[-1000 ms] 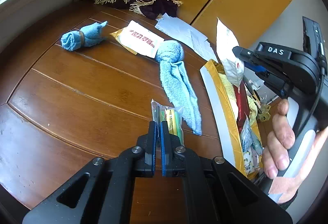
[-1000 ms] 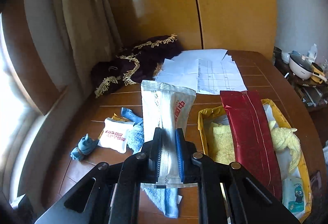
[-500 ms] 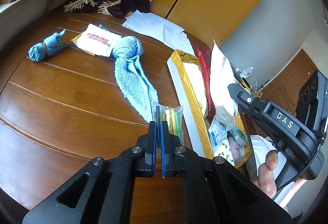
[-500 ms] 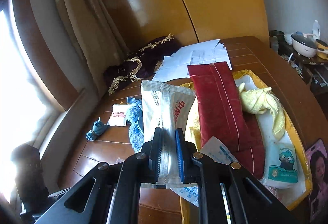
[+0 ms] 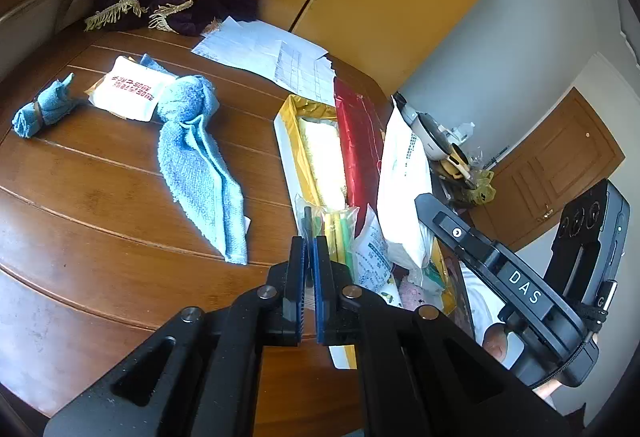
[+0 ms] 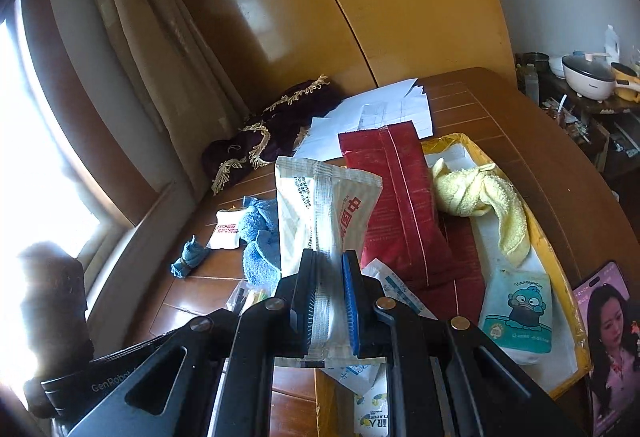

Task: Organize soft objects
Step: 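Carry the stick bag and wipe packet into the box, opening both grippers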

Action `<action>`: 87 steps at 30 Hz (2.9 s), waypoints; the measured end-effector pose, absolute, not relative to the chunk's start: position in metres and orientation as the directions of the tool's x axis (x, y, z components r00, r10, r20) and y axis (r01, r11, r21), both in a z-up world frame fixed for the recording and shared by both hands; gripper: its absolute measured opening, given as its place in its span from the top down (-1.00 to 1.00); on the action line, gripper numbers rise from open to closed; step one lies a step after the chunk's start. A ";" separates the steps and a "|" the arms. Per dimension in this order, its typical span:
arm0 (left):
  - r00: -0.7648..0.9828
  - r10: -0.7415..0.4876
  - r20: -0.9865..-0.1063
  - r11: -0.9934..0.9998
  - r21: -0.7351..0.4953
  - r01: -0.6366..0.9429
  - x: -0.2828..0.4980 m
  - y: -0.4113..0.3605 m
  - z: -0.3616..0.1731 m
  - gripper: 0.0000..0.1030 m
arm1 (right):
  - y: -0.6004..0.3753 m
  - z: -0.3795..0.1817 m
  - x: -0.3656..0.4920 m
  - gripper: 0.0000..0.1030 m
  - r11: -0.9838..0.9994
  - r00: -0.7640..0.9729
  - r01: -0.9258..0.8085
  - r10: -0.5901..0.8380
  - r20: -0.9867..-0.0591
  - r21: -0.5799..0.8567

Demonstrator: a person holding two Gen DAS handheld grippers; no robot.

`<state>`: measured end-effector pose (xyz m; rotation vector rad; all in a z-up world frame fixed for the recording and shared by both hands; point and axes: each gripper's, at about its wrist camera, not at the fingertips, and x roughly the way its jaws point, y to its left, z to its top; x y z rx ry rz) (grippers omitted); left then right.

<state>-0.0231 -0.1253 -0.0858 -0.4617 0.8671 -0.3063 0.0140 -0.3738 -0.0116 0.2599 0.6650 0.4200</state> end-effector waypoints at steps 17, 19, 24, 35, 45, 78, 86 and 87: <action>0.561 -0.521 -0.643 0.815 -0.570 0.104 0.002 -0.165 -0.079 0.97 | -0.431 -0.002 0.023 0.73 0.925 0.755 -0.183 0.349 -0.556 0.332; 0.549 -0.534 -0.643 0.812 -0.572 0.119 0.002 -0.172 -0.079 0.97 | -0.436 -0.004 0.025 0.73 0.931 0.752 -0.167 0.333 -0.569 0.324; 0.514 -0.543 -0.664 0.819 -0.554 0.151 0.002 -0.194 -0.085 0.97 | -0.436 -0.008 0.029 0.73 0.939 0.741 -0.168 0.320 -0.590 0.299; 0.473 -0.544 -0.693 0.827 -0.537 0.165 0.001 -0.213 -0.102 0.96 | -0.433 -0.022 0.046 0.73 0.951 0.716 -0.136 0.288 -0.636 0.278; 0.469 -0.539 -0.700 0.832 -0.530 0.166 -0.005 -0.217 -0.103 0.96 | -0.425 -0.028 0.046 0.65 0.955 0.707 -0.149 0.285 -0.647 0.258; 0.576 -0.555 -0.600 0.813 -0.538 0.223 -0.029 -0.193 -0.087 -0.17 | -0.407 -0.003 0.018 -0.03 0.930 0.761 -0.220 0.353 -0.544 0.295; 0.605 -0.542 -0.583 0.806 -0.564 0.178 -0.027 -0.166 -0.089 -0.19 | -0.391 -0.001 0.013 -0.12 0.917 0.746 -0.269 0.392 -0.538 0.295; 0.611 -0.536 -0.583 0.807 -0.565 0.170 -0.027 -0.162 -0.089 -0.19 | -0.389 -0.001 0.013 -0.12 0.914 0.741 -0.275 0.399 -0.540 0.297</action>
